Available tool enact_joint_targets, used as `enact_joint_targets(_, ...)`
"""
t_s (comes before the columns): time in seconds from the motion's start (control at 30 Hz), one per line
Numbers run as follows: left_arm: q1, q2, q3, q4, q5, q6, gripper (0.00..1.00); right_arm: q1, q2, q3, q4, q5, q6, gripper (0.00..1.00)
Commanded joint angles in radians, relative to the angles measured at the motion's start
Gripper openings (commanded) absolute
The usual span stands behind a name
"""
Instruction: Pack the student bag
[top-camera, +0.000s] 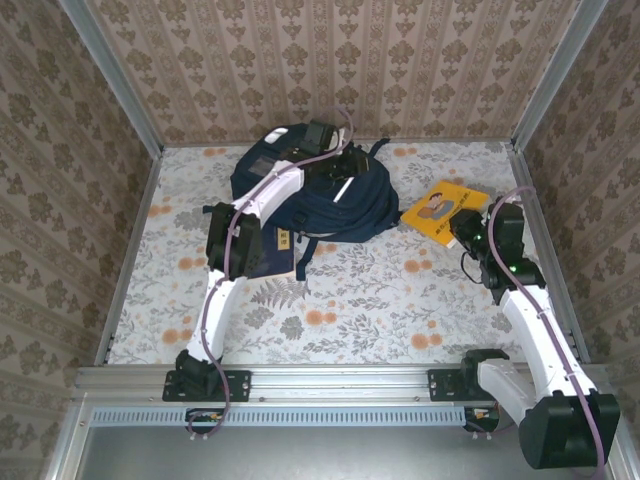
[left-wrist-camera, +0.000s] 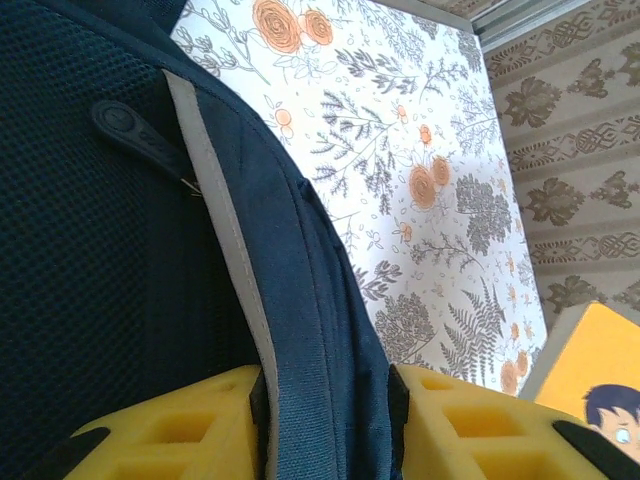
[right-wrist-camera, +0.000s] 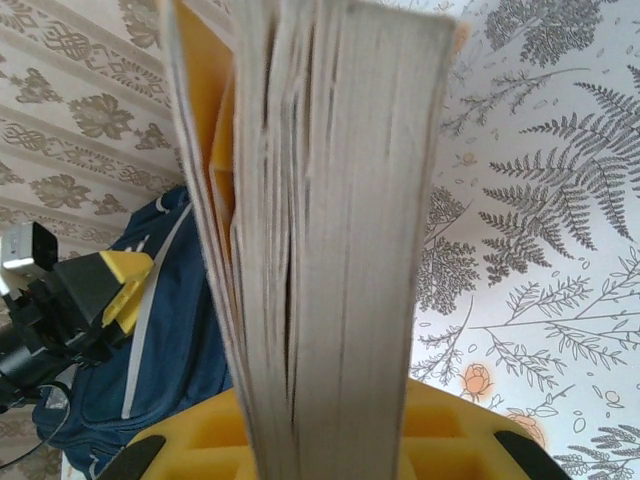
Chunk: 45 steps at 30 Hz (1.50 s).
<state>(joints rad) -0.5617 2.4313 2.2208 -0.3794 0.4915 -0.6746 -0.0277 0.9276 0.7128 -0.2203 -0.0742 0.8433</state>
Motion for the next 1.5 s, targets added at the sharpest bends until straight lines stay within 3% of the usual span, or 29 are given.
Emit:
enact_joint_targets(0.0, -0.007, 0.026, -0.001, 0.049, 0.064, -0.042, 0.38, -0.012, 0.005, 0.002, 0.094, -0.014, 0.014, 0.0)
enact_joint_targets(0.17, -0.006, 0.065, 0.03, -0.013, 0.06, -0.042, 0.43, -0.023, 0.001, -0.003, 0.098, -0.027, 0.027, 0.0)
enact_joint_targets(0.37, -0.003, 0.062, 0.028, -0.094, 0.002, 0.009, 0.41, -0.026, 0.002, -0.013, 0.111, -0.036, 0.044, 0.0)
enact_joint_targets(0.67, -0.006, 0.083, 0.132, -0.223, -0.073, 0.101, 0.0, -0.029, 0.015, -0.021, 0.133, -0.063, 0.079, 0.0)
enact_joint_targets(1.13, 0.058, -0.1, 0.227, -0.181, 0.061, 0.014, 0.0, -0.029, -0.009, -0.016, 0.145, -0.075, 0.071, 0.0)
enact_joint_targets(1.47, 0.097, -0.204, 0.212, -0.083, 0.145, -0.117, 0.0, -0.023, 0.12, -0.036, 0.481, -0.353, 0.204, 0.0)
